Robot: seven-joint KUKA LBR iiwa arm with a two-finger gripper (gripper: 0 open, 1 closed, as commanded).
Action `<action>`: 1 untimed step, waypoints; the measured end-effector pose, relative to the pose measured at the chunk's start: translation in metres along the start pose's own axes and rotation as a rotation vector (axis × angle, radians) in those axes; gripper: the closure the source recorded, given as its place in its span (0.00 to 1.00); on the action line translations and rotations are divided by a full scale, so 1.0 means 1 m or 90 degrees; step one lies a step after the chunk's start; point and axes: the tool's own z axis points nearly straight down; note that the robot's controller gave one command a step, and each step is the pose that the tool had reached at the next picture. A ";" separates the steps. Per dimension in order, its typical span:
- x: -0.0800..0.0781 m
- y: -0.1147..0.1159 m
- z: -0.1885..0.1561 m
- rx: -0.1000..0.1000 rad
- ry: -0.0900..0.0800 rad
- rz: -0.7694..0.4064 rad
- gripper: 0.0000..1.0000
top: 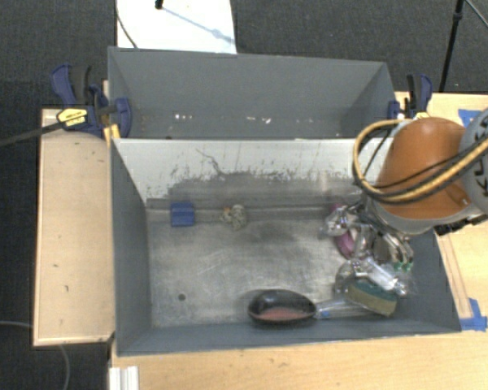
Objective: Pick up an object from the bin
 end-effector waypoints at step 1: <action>0.022 -0.046 0.044 -0.007 -0.011 -0.056 0.00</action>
Offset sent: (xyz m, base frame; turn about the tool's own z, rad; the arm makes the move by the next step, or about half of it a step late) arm -0.0351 -0.0760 -0.0662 -0.0888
